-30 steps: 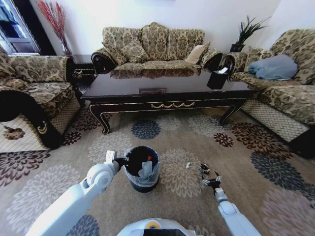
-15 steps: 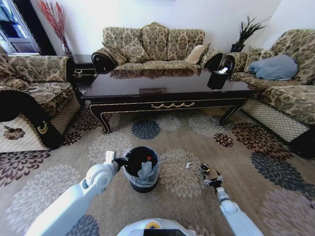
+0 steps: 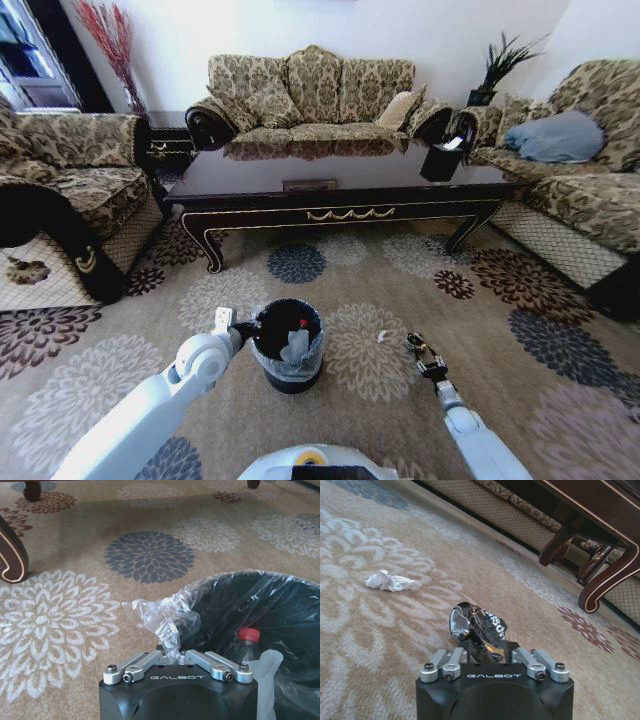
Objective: Move to the front of the table and pick up the trash from the floor, then place it into the trash bin.
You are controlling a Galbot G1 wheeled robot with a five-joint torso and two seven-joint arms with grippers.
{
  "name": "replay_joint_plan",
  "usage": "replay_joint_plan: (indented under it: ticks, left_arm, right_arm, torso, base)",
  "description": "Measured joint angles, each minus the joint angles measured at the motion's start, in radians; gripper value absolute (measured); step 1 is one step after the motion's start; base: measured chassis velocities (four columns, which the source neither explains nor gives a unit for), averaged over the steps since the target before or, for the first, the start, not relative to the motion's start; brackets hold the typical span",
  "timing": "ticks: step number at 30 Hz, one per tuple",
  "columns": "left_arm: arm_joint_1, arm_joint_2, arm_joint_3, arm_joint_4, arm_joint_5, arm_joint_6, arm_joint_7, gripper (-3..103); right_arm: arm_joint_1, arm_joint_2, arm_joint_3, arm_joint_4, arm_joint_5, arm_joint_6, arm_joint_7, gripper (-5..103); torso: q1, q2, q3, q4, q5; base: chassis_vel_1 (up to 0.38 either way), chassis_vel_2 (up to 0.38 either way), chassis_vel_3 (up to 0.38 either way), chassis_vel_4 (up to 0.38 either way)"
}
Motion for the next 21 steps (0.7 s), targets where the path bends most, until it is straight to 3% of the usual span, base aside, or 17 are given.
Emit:
replay_joint_plan:
  ticks: [2, 4, 7, 9, 10, 16, 21]
  left_arm:
    - [-0.001, -0.002, 0.001, 0.003, 0.000, 0.000, 0.001, 3]
    - [-0.002, -0.002, 0.001, 0.004, 0.000, 0.000, 0.001, 3]
    - [-0.002, 0.001, 0.000, 0.005, 0.000, 0.001, 0.004, 3]
    - [-0.002, 0.002, -0.001, 0.006, 0.000, 0.001, 0.005, 3]
    - [-0.002, 0.004, -0.001, 0.007, 0.001, 0.001, 0.005, 3]
    - [-0.001, 0.000, 0.000, 0.007, 0.002, 0.001, 0.005, 3]
    - [-0.010, -0.003, 0.011, 0.008, 0.003, 0.002, 0.007, 3]
  right_arm:
    - [0.005, 0.002, 0.000, -0.014, -0.004, 0.001, 0.000, 24]
    - [0.007, 0.002, -0.001, -0.021, -0.004, 0.001, 0.000, 24]
    - [0.010, 0.002, -0.002, -0.031, -0.005, 0.004, -0.001, 7]
    - [0.011, 0.002, -0.002, -0.032, -0.006, 0.004, -0.002, 7]
    - [0.011, 0.001, -0.002, -0.032, -0.006, 0.004, -0.002, 1]
    - [-0.004, 0.001, 0.001, 0.004, -0.003, 0.003, -0.001, 0]
    - [-0.071, -0.018, 0.010, 0.131, 0.038, -0.021, 0.001, 0]
  torso:
    - [0.000, 0.000, 0.000, 0.0000, 0.0000]
    - [0.000, 0.000, 0.000, 0.0000, 0.0000]
    - [0.000, 0.000, 0.000, -0.0001, 0.0000]
    - [0.000, 0.000, 0.000, -0.0001, 0.0001]
    - [0.000, 0.000, 0.000, 0.0000, 0.0001]
    - [0.000, 0.000, 0.000, 0.0000, 0.0001]
    - [0.000, 0.000, 0.000, 0.0003, 0.0002]
  base:
    - [0.000, 0.000, 0.000, 0.000]
    - [0.000, 0.000, 0.000, 0.000]
    - [0.000, 0.000, 0.000, 0.000]
    - [0.000, 0.000, 0.000, 0.000]
    - [0.000, 0.000, 0.000, 0.000]
    - [0.000, 0.000, 0.000, 0.000]
    - [0.000, 0.000, 0.000, 0.000]
